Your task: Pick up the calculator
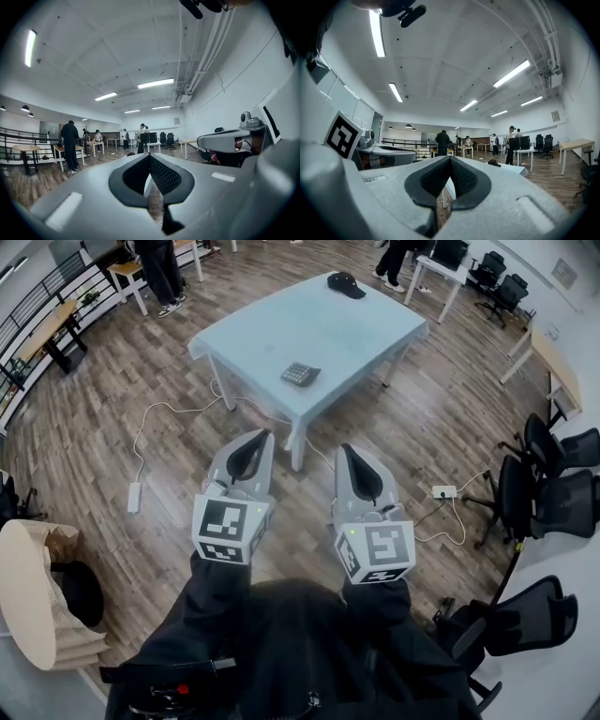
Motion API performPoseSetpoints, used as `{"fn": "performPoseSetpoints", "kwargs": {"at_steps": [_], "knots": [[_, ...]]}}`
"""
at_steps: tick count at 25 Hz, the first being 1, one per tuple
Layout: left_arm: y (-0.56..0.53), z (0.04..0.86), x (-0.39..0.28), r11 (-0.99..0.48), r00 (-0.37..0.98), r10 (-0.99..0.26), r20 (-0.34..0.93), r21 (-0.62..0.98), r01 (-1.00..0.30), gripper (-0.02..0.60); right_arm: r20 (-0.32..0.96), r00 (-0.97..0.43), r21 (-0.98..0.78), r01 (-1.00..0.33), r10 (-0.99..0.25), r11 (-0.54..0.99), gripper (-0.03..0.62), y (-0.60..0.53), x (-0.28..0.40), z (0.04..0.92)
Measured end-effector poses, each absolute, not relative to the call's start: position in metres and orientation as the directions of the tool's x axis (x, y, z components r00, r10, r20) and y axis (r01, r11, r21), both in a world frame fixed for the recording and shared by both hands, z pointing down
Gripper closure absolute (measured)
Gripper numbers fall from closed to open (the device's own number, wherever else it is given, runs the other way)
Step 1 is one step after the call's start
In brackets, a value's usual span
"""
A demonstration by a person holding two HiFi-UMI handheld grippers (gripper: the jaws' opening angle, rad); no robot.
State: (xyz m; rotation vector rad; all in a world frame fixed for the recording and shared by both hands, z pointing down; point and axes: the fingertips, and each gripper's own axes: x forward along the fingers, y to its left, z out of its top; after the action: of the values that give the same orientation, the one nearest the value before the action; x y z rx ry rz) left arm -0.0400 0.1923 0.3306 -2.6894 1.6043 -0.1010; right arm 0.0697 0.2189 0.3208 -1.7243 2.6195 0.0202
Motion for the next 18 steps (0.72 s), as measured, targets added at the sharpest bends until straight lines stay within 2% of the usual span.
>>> {"fn": "performPoseSetpoints", "kwargs": {"at_steps": [11, 18], "knots": [[0.172, 0.349, -0.031, -0.473, 0.468, -0.879, 0.088, -0.053, -0.879, 0.583, 0.037, -0.418, -0.024, -0.908, -0.908, 0.418, 0.594, 0.195, 0.070, 0.347], [0.115, 0.364, -0.038, -0.485, 0.480, -0.872, 0.098, -0.034, -0.874, 0.583, 0.069, -0.409, -0.036, -0.913, -0.910, 0.407, 0.594, 0.142, 0.061, 0.370]]}}
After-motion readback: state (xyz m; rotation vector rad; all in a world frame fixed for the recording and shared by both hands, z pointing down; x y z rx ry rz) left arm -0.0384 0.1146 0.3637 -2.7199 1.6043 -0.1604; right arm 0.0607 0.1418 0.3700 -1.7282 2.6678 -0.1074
